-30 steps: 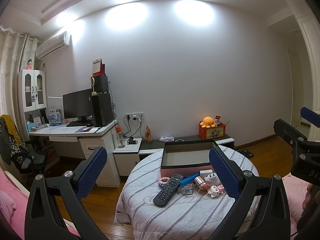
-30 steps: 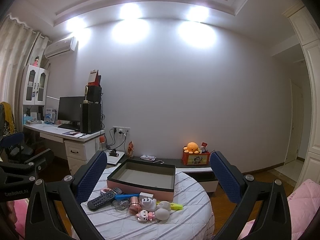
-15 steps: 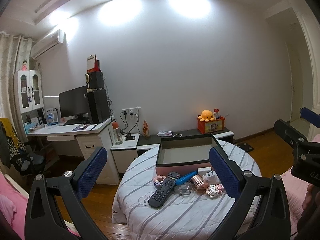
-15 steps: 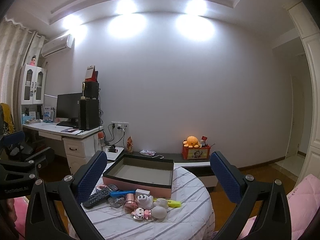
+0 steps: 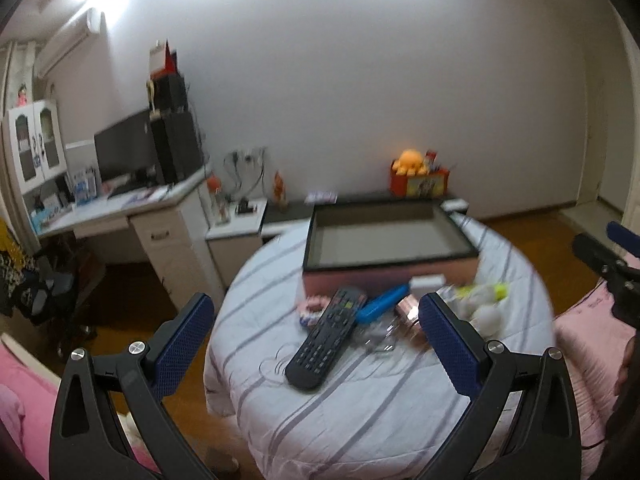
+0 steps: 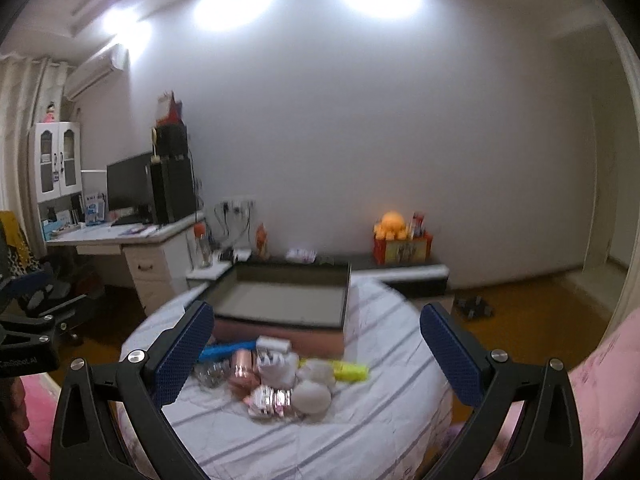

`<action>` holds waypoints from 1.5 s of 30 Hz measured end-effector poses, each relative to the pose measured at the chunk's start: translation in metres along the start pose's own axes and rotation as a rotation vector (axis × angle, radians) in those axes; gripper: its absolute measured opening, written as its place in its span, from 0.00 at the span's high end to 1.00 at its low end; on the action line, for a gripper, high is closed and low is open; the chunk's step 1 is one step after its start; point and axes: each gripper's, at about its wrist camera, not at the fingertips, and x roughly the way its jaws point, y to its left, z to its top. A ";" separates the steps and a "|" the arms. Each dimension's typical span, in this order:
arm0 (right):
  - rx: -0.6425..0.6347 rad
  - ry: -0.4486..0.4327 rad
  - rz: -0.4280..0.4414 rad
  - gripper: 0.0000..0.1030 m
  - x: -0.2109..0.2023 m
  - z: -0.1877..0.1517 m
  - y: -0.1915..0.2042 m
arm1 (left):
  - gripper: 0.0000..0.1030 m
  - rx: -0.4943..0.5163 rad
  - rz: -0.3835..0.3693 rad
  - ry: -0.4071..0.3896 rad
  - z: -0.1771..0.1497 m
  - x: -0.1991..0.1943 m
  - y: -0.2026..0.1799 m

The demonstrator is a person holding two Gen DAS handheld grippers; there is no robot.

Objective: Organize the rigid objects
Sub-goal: 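Grasp the black remote with the left tool while the right tool grasps the white figurine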

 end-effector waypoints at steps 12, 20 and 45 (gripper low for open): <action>-0.043 0.268 0.001 0.00 0.100 -0.059 -0.008 | 0.00 0.017 -0.010 0.298 -0.051 0.126 0.017; -0.062 0.354 0.016 0.00 0.128 -0.080 -0.005 | 0.00 0.039 -0.082 0.367 -0.065 0.166 0.022; 0.000 0.411 0.052 0.23 0.169 -0.086 -0.010 | 0.44 -0.047 -0.186 0.392 -0.067 0.167 -0.006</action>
